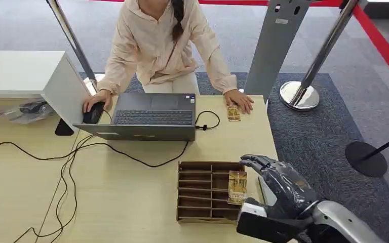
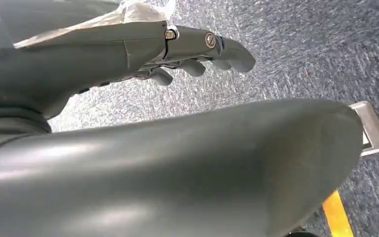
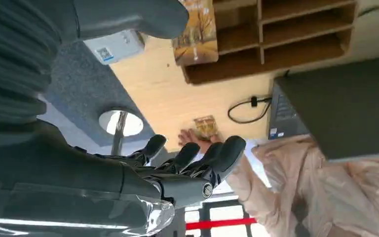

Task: Pass the card to the sensor for recognition and then transmit it.

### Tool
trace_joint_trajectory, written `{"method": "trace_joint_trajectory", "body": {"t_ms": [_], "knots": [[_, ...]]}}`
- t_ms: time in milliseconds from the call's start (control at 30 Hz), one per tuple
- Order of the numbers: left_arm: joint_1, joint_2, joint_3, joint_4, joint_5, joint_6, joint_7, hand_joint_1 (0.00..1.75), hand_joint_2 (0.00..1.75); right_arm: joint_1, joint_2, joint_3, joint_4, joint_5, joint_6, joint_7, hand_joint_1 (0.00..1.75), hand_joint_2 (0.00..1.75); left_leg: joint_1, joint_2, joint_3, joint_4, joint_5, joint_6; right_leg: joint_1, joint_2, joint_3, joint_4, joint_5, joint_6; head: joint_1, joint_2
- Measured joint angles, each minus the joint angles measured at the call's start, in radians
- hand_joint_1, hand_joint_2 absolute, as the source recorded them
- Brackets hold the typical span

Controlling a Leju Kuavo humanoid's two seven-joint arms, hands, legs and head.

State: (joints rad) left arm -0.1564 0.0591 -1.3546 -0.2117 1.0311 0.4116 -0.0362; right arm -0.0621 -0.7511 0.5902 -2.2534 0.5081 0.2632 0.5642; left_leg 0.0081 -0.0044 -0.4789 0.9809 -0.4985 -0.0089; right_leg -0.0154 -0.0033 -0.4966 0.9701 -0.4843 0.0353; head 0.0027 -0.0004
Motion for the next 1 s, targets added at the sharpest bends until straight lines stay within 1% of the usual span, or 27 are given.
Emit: {"method": "trace_joint_trajectory", "body": {"t_ms": [100,233,333,433,633,700,733,767,867,900,933,967,1000], "knots": [[-0.001,0.0,0.0,0.0,-0.006,0.0,0.0,0.0,0.0,-0.011,0.003,0.064,0.01,-0.008,-0.026,-0.002,0.28,1.75,0.0,0.0,0.0,0.0,0.0,0.0,0.0,0.0,0.0,0.0,0.0,0.0,0.0,0.0],[-0.001,0.0,0.0,0.0,-0.009,0.0,0.0,0.0,0.0,-0.015,0.01,0.14,0.028,-0.004,-0.068,-0.021,0.23,1.75,0.0,0.0,0.0,0.0,0.0,0.0,0.0,0.0,0.0,0.0,0.0,0.0,0.0,0.0],[-0.001,0.0,0.0,0.0,-0.01,0.0,0.003,0.0,0.0,-0.019,0.018,0.189,0.043,0.027,-0.107,-0.031,0.23,1.75,0.0,0.0,0.0,0.0,0.0,0.0,0.0,0.0,0.0,0.0,0.0,0.0,0.0,0.0],[-0.002,0.0,0.0,0.0,-0.011,0.0,0.004,0.0,0.0,-0.019,0.03,0.23,0.06,0.07,-0.129,-0.032,0.26,1.75,0.0,0.0,0.0,0.0,0.0,0.0,0.0,0.0,0.0,0.0,0.0,0.0,0.0,0.0],[-0.002,0.0,0.0,0.0,-0.014,0.002,0.004,0.0,0.0,-0.018,0.061,0.309,0.116,0.167,-0.188,-0.019,0.31,1.75,0.0,0.0,0.0,0.0,0.0,0.0,0.0,0.0,0.0,0.0,0.0,0.0,0.0,0.0],[-0.002,0.0,0.0,0.0,-0.016,0.002,0.004,0.0,0.0,-0.017,0.069,0.326,0.132,0.182,-0.203,-0.016,0.56,1.75,0.0,0.0,0.0,0.0,0.0,0.0,0.0,0.0,0.0,0.0,0.0,0.0,0.0,0.0],[-0.002,0.0,0.0,0.0,-0.016,0.002,0.004,0.0,0.0,-0.015,0.071,0.333,0.137,0.188,-0.209,-0.013,0.56,1.75,0.0,0.0,0.0,0.0,0.0,0.0,0.0,0.0,0.0,0.0,0.0,0.0,0.0,0.0],[-0.002,0.0,0.0,0.0,-0.017,0.003,0.004,0.0,0.0,-0.013,0.074,0.339,0.143,0.199,-0.218,-0.011,0.68,1.75,0.0,0.0,0.0,0.0,0.0,0.0,0.0,0.0,0.0,0.0,0.0,0.0,0.0,0.0],[-0.002,0.0,0.0,0.0,-0.017,0.005,0.004,0.0,0.0,-0.012,0.082,0.357,0.162,0.238,-0.243,0.001,1.13,1.75,0.0,0.0,0.0,0.0,0.0,0.0,0.0,0.0,0.0,0.0,0.0,0.0,0.0,0.0],[-0.002,-0.001,0.0,0.0,-0.018,0.005,0.004,0.0,0.0,-0.012,0.085,0.362,0.169,0.252,-0.249,0.004,0.94,1.75,0.0,0.0,0.0,0.0,0.0,0.0,0.0,0.0,0.0,0.0,0.0,0.0,0.0,0.0],[-0.002,-0.001,0.0,0.0,-0.018,0.005,0.004,0.0,0.0,-0.012,0.088,0.367,0.175,0.278,-0.261,0.011,0.94,1.75,0.0,0.0,0.0,0.0,0.0,0.0,0.0,0.0,0.0,0.0,0.0,0.0,0.0,0.0],[-0.002,-0.001,0.0,0.0,-0.018,0.005,0.004,0.0,0.0,-0.012,0.092,0.37,0.182,0.307,-0.278,0.017,0.87,1.75,0.0,0.0,0.0,0.0,0.0,0.0,0.0,0.0,0.0,0.0,0.0,0.0,0.001,0.0],[-0.002,-0.001,0.0,0.0,-0.018,0.007,0.004,0.0,0.0,-0.012,0.096,0.374,0.192,0.343,-0.301,0.023,0.73,1.75,0.0,0.0,0.0,0.0,0.0,0.0,0.0,0.0,0.0,0.0,0.0,0.0,0.0,0.0]]}}
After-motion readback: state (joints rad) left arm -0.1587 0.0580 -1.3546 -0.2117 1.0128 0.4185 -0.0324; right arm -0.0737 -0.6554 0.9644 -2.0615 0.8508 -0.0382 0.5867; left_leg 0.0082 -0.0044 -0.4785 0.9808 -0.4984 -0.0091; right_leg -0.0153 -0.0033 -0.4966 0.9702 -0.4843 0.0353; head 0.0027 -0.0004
